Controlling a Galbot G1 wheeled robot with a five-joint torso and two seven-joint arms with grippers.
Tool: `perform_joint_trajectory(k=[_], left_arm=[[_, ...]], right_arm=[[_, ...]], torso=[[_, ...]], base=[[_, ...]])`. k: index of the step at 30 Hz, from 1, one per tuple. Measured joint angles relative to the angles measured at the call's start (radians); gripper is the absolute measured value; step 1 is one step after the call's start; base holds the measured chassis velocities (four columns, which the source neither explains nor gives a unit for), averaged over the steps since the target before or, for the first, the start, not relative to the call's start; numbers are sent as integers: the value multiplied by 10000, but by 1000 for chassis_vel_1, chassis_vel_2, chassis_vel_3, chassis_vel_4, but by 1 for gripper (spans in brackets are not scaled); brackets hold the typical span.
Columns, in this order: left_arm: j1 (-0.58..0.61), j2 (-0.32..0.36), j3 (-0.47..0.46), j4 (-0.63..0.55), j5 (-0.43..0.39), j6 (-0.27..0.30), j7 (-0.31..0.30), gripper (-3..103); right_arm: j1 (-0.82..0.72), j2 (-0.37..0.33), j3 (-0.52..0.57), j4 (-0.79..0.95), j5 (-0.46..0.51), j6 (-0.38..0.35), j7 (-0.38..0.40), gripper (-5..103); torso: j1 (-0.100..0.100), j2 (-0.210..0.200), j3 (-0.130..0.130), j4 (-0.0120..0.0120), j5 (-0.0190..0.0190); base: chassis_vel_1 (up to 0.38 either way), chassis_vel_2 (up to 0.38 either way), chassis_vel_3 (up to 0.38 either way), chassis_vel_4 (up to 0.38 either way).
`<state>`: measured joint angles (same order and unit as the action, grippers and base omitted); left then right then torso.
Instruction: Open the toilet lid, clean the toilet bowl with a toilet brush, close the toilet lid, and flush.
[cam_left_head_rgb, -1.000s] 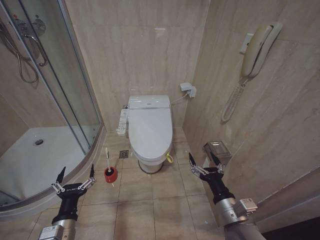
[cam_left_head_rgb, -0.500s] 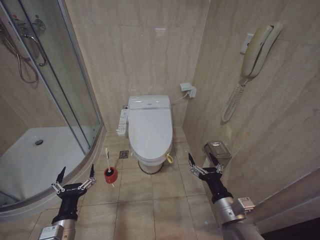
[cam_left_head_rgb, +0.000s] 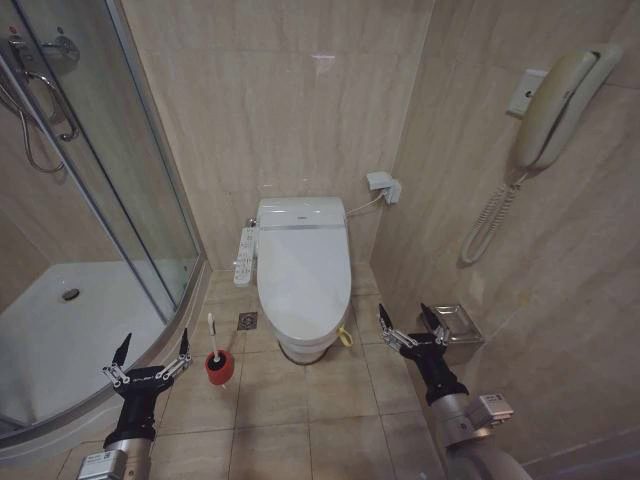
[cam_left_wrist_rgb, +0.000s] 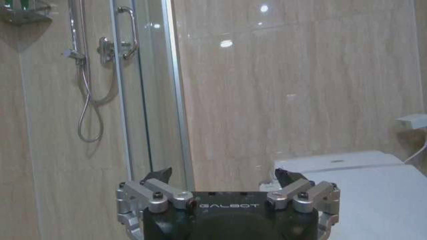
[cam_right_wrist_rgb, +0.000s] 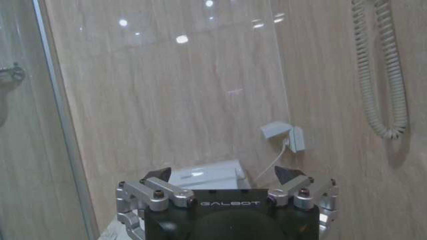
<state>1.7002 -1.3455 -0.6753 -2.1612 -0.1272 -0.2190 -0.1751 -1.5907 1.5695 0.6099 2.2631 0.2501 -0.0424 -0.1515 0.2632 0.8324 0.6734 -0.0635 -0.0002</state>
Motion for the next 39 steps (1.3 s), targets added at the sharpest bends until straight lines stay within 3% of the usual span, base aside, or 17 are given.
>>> perform_joint_trajectory(k=[16,30,39], left_arm=[[2,0,0,0,0,0,0,100],[-1,0,0,0,0,0,0,100],[3,0,-1,0,0,0,0,100]], right_arm=[[112,-5,122,-127,81,281,-116,100],[169,-21,115,-173,10,513,154,100],[278,-59,166,-181,7,302,124,100]], torso=[[-12,4,-5,-2,2],[2,0,0,0,2],[-13,4,-5,-2,2]], base=[[7,-6,-3,6],[-126,123,112,-124],[11,-15,-20,11]])
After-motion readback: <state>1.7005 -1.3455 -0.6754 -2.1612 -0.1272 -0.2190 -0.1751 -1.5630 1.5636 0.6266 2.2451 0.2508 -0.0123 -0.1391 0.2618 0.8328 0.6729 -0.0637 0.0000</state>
